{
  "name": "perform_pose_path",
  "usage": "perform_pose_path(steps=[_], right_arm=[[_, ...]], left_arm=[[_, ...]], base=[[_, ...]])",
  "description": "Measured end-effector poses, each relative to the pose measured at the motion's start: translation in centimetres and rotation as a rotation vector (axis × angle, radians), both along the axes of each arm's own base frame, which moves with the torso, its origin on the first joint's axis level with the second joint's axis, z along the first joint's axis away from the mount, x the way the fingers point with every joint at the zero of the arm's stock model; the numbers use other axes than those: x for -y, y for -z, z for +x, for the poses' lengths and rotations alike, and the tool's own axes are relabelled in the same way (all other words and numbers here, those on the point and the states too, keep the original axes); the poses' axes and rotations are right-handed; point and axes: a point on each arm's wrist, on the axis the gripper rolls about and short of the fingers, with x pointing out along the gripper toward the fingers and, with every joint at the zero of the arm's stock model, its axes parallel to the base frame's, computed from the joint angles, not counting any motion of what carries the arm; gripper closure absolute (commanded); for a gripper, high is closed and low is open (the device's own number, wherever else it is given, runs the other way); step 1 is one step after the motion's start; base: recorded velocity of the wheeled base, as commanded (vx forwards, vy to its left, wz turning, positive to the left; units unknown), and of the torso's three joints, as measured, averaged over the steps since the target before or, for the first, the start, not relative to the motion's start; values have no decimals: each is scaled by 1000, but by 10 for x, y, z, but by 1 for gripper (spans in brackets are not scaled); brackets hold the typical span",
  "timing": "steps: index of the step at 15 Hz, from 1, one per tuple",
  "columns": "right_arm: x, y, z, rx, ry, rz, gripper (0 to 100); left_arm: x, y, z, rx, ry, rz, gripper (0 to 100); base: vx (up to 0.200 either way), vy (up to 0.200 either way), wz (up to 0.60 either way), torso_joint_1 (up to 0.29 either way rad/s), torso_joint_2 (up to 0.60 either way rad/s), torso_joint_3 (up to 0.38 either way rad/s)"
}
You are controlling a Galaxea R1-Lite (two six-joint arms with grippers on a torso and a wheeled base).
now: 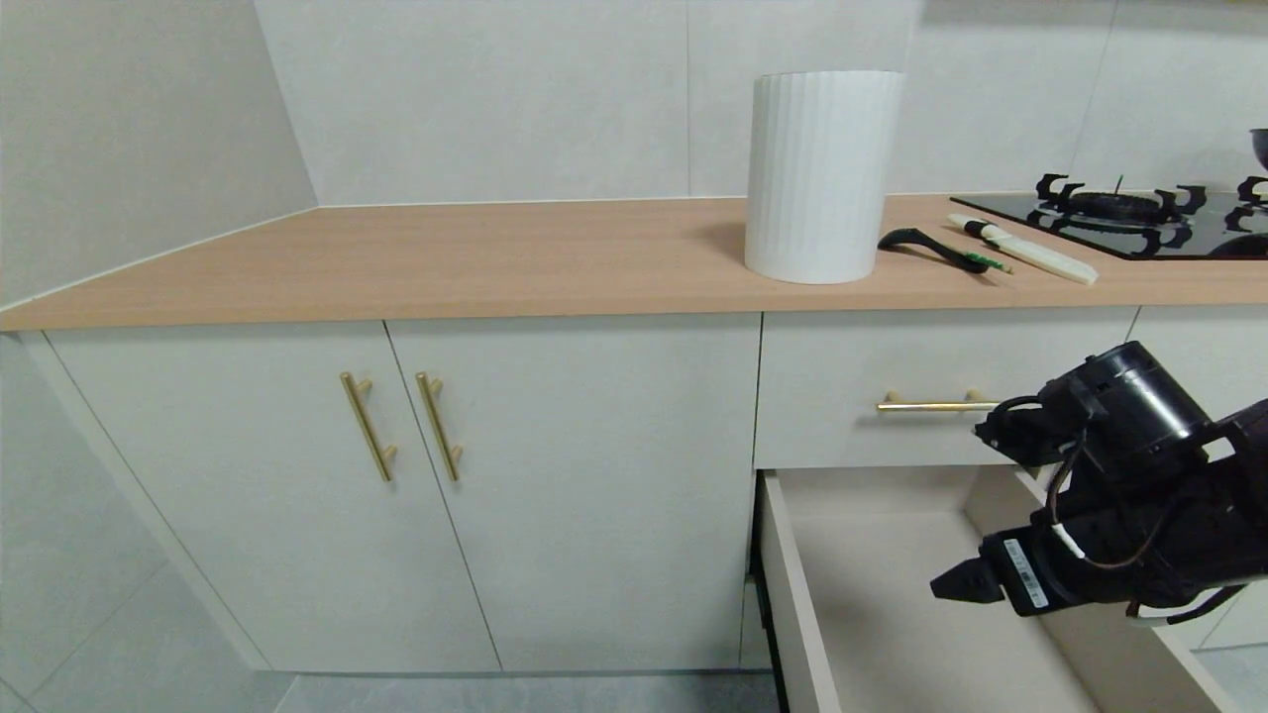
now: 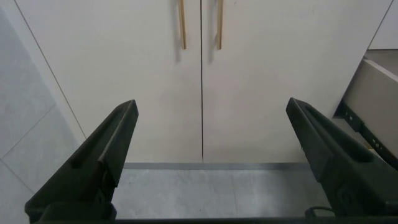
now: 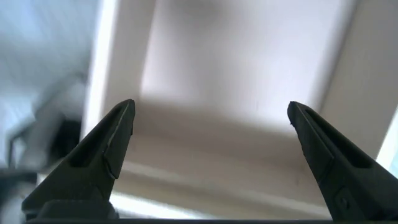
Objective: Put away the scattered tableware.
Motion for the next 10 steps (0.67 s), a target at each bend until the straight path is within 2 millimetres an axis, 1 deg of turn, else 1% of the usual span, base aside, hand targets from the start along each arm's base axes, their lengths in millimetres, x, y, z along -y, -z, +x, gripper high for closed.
perform_pose_path(steps=[3, 8, 10], right_arm=[[5, -9, 2, 66, 24, 26, 0], [11, -16, -1, 95, 40, 31, 0], [11, -17, -1, 99, 41, 32, 0]], left_arm=[[0, 0, 0, 0, 0, 0, 0], [0, 0, 0, 0, 0, 0, 0], [0, 0, 0, 0, 0, 0, 0]], base=[[0, 0, 0, 0, 0, 0], [0, 0, 0, 0, 0, 0], [0, 0, 0, 51, -268, -215]])
